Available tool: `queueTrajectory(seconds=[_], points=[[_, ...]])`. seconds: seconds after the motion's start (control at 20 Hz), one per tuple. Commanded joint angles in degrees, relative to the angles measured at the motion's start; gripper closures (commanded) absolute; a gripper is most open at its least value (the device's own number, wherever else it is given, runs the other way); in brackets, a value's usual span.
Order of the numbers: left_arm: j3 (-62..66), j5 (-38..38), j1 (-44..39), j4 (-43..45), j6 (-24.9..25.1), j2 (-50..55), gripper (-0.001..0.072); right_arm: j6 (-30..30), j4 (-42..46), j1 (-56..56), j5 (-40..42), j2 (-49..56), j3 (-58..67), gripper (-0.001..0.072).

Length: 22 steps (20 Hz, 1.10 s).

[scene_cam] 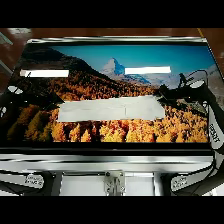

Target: Fold the shirts.

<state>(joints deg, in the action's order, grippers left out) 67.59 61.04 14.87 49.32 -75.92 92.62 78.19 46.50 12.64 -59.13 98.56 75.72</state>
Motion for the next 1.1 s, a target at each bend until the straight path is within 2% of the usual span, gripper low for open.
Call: queueTrajectory(seconds=[0.0,0.05,0.15,0.5,0.7,0.75,0.8,0.85,0.9,0.95,1.0,1.05], points=[[2.47,7.69,2.56,2.58,-3.48,0.96,0.0182,-5.49,9.97,2.64,-7.50,-1.73,2.73,0.0136],[3.02,10.29,3.80,2.51,-4.55,0.50,0.0207,-3.26,15.21,3.63,-9.35,-2.51,3.13,0.0016],[3.15,13.77,4.85,2.54,-4.31,-1.38,0.0207,-1.42,18.47,5.60,-12.59,-2.29,3.06,0.0012],[3.15,16.20,1.38,2.51,-2.62,-9.20,0.0207,-4.09,5.84,3.65,-12.61,7.87,3.06,0.0012],[3.15,15.63,-1.62,-0.85,-2.80,-9.84,0.0207,-3.91,2.49,0.63,-11.61,10.86,3.06,0.0017],[3.15,14.56,-2.73,-1.88,-2.80,-9.84,0.0207,-4.02,2.62,-0.15,-11.45,10.84,3.08,0.0153],[3.15,13.05,-4.15,-2.73,-2.80,-9.84,0.0208,-3.96,2.40,-0.37,-10.78,10.36,3.08,0.0439],[3.15,11.39,-5.68,-3.43,-2.82,-9.81,0.0217,-3.74,1.44,-0.35,-10.78,9.42,3.08,0.0651],[3.15,9.16,-7.72,-4.24,-2.82,-9.68,0.0348,-4.20,0.24,-0.24,-10.97,7.76,3.08,0.0659],[3.13,6.64,-9.99,-4.85,-2.84,-9.42,0.0513,-4.70,-0.15,-0.17,-11.04,5.55,3.13,0.0659],[3.10,3.15,-13.07,-5.35,-2.84,-8.96,0.0639,-4.83,0.24,-0.17,-10.99,2.49,3.13,0.0659],[3.10,-1.18,-16.72,-5.97,-2.82,-8.09,0.0664,-4.81,0.46,-0.22,-11.30,-0.57,3.13,0.0659]])
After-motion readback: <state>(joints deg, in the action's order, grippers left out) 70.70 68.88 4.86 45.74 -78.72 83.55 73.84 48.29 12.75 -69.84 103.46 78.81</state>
